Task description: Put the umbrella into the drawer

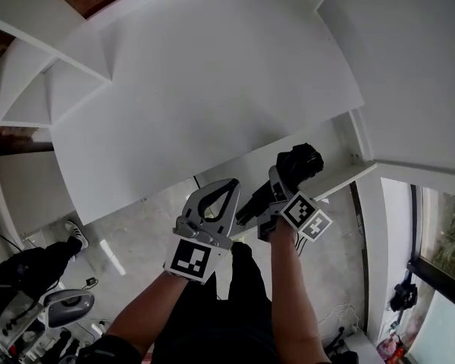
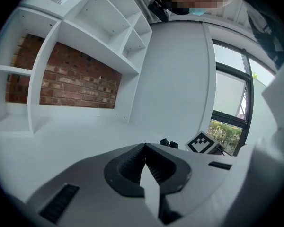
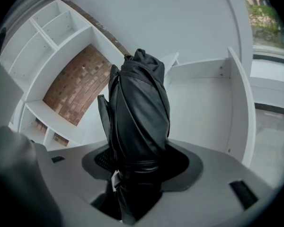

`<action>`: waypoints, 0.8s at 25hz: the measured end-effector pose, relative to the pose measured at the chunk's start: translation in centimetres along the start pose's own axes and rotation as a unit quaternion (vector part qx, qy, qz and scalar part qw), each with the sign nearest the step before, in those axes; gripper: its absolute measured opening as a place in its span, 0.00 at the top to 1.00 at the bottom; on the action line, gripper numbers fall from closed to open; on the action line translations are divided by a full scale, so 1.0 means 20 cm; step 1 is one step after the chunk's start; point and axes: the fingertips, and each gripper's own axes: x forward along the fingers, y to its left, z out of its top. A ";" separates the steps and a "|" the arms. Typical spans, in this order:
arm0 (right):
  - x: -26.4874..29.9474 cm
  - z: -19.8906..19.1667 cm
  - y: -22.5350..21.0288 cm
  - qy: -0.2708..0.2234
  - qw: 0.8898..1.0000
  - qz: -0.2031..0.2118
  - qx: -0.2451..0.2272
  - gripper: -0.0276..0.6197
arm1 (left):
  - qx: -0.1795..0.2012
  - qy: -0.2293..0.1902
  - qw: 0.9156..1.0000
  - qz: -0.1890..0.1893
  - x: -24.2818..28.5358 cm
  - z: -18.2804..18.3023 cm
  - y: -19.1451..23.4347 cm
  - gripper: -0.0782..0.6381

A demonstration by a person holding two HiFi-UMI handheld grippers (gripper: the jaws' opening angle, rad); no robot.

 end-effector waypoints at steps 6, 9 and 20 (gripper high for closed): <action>0.11 -0.04 -0.12 0.015 0.998 -0.041 0.047 0.58 | -0.001 0.015 1.000 -0.015 0.07 -0.06 0.00 0.88; 0.17 -0.08 -0.18 0.023 0.996 -0.070 0.057 0.58 | 0.009 0.028 0.999 -0.031 0.13 -0.11 -0.03 0.88; 0.33 -0.26 -0.40 0.068 0.979 -0.161 0.107 0.58 | -0.008 0.054 0.997 -0.049 0.20 -0.22 -0.02 0.88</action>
